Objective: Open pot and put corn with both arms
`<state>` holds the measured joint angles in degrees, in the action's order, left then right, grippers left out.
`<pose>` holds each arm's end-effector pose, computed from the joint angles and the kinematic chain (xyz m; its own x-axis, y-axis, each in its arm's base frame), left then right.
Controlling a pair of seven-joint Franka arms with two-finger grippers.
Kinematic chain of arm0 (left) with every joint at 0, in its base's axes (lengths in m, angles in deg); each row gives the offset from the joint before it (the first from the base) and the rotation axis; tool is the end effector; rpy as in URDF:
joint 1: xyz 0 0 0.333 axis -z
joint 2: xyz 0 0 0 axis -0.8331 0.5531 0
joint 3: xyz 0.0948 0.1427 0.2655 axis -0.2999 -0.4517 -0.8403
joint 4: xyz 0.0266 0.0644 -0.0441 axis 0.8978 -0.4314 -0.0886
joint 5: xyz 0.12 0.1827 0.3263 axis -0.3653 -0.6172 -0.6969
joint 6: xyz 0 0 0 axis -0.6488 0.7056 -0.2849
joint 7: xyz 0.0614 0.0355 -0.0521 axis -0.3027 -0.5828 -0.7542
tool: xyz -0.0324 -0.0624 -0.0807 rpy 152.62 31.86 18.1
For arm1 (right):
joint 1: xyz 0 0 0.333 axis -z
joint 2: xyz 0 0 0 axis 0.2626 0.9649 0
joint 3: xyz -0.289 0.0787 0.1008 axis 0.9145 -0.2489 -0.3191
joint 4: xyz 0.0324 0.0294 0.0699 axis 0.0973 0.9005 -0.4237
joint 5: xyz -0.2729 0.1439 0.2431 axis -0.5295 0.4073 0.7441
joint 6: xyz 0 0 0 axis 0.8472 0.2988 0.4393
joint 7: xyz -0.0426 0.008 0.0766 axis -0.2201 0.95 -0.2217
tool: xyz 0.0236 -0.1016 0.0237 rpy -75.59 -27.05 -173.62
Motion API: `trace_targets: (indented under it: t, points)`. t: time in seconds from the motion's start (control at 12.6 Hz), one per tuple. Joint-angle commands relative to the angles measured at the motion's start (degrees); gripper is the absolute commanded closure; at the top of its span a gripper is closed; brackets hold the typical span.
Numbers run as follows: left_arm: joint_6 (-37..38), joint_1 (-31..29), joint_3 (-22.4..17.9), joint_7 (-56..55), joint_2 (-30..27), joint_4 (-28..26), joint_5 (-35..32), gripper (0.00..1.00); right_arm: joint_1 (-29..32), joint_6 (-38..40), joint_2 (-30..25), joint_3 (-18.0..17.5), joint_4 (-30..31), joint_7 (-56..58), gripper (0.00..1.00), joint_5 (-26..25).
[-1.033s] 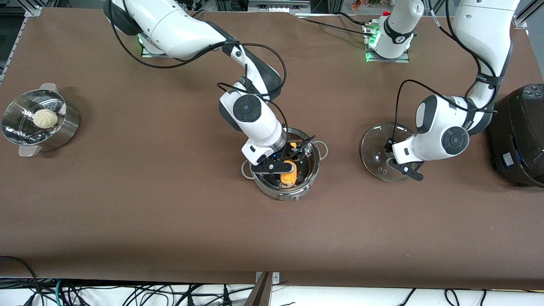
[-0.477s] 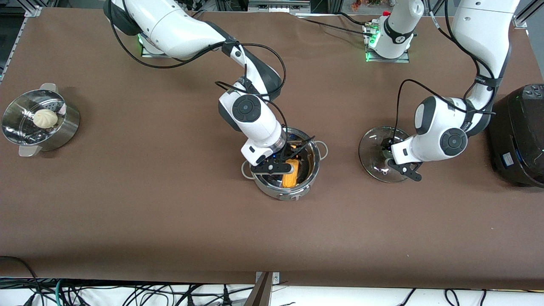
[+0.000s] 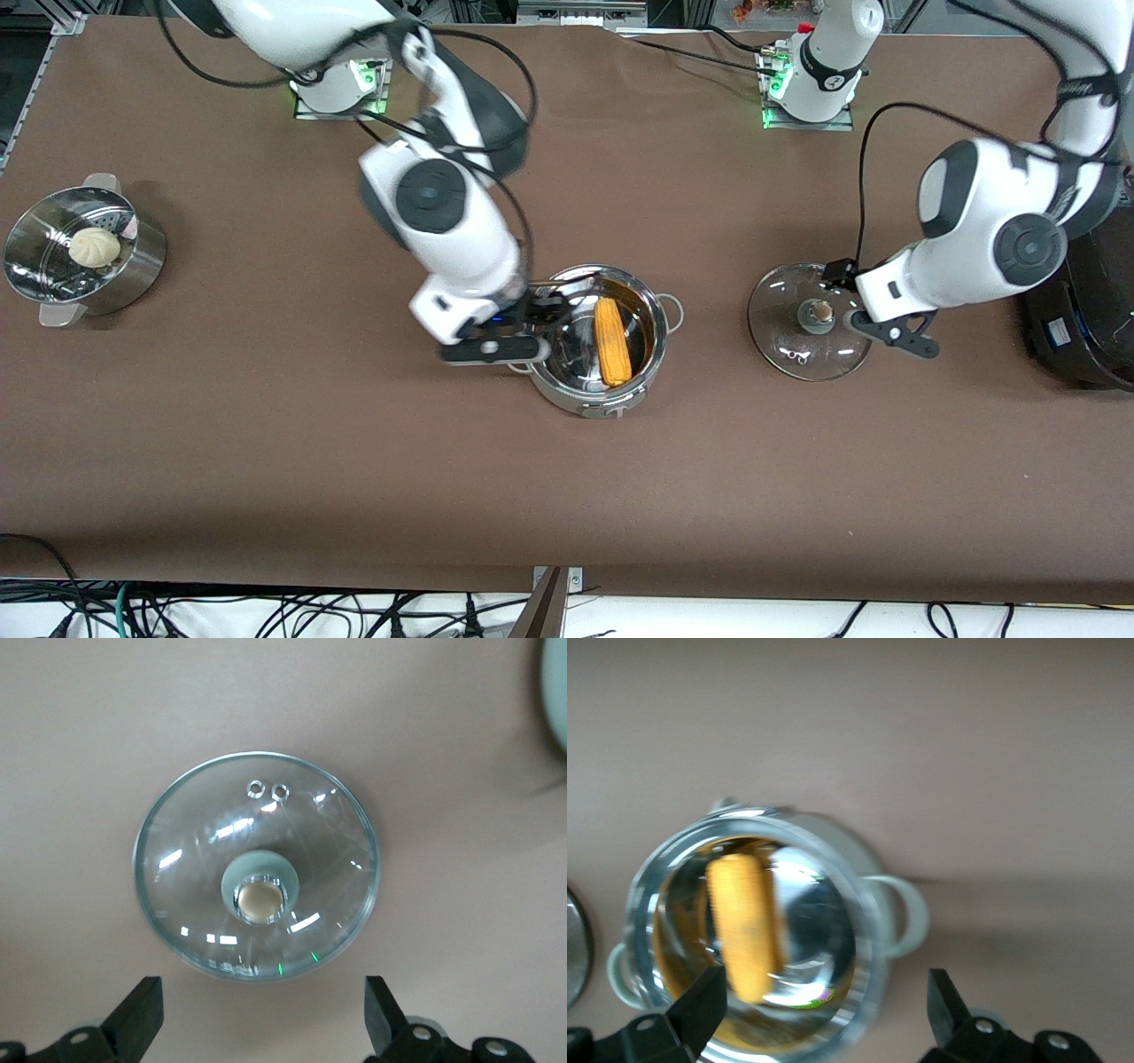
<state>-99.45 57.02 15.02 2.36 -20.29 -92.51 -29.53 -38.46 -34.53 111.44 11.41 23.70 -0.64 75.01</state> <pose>0.5838 -0.0624 0.3910 0.9195 -0.3273 -0.2178 -0.3155 -0.9449 0.0879 0.6364 0.4085 0.4616 0.9980 -0.0163 0.0611 -0.0079 -0.9907 -0.1361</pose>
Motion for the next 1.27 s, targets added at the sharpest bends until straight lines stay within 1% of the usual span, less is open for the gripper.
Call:
trace_targets:
  t: [0.0, 0.16, 0.32, 0.4, 0.48, 0.56, 0.64, 0.72, 0.87, 0.95, 1.03, 1.11, 1.19]
  points:
    - [8.9, 0.0, 1.1, -7.3, -3.9, 6.4, 0.2, 0.00, 5.5, 5.7, -5.8, -0.5, 2.1, 2.1, 0.00, 0.8]
    - [12.0, 0.0, 1.5, -11.2, -5.9, 10.6, 0.0, 0.00, 10.2, 11.0, -8.1, -0.4, 2.1, 2.1, 0.00, 0.9]
    - [16.9, 0.1, 1.8, -13.5, -6.6, 16.0, -0.5, 0.00, 15.6, 16.5, -9.9, -0.5, 2.0, 2.7, 0.00, 0.8]
    - [17.5, 0.2, 0.9, -13.1, -7.6, 17.7, -0.4, 0.00, 17.8, 19.4, -10.9, -0.4, 2.0, 4.8, 0.00, 0.8]
    - [17.5, 0.4, 0.8, -13.2, -8.2, 17.8, 0.1, 0.00, 20.1, 21.7, -11.6, -0.5, 2.0, 8.3, 0.00, 0.8]
    - [17.3, 1.1, -1.1, -14.0, -9.1, 17.7, 0.0, 0.00, 22.2, 22.7, -13.5, -0.4, 2.1, 11.5, 0.00, 0.7]
    - [16.7, 2.8, -3.6, -14.2, -9.3, 17.6, -0.2, 0.00, 24.1, 22.8, -15.8, -0.2, 3.9, 13.9, 0.00, 0.7]
    - [16.6, 3.0, -4.8, -14.2, -9.6, 16.5, -0.4, 0.00, 25.8, 22.3, -19.4, -0.2, 8.3, 15.0, 0.00, 0.7]
    - [15.9, 3.0, -4.8, -15.1, -12.2, 13.9, -0.4, 0.00, 28.9, 22.8, -25.1, -0.1, 16.5, 18.4, 0.00, 0.8]
    - [14.7, 2.5, -4.8, -16.6, -12.5, 12.7, 0.2, 0.00, 30.0, 22.8, -28.0, 0.3, 20.7, 18.5, 0.00, 0.7]
    - [12.7, 2.4, -4.8, -17.1, -13.8, 9.3, 0.2, 0.00, 30.1, 22.6, -29.1, 2.5, 22.6, 19.7, 0.00, 1.3]
    - [10.1, 2.4, -4.8, -17.1, -16.0, 5.7, 0.1, 0.00, 30.0, 22.2, -29.2, 3.7, 22.8, 23.8, 0.00, 2.8]
    - [9.0, 2.3, -4.8, -17.1, -17.0, 4.1, 0.1, 0.00, 30.1, 22.1, -29.8, 4.9, 22.9, 26.8, 0.00, 3.4]
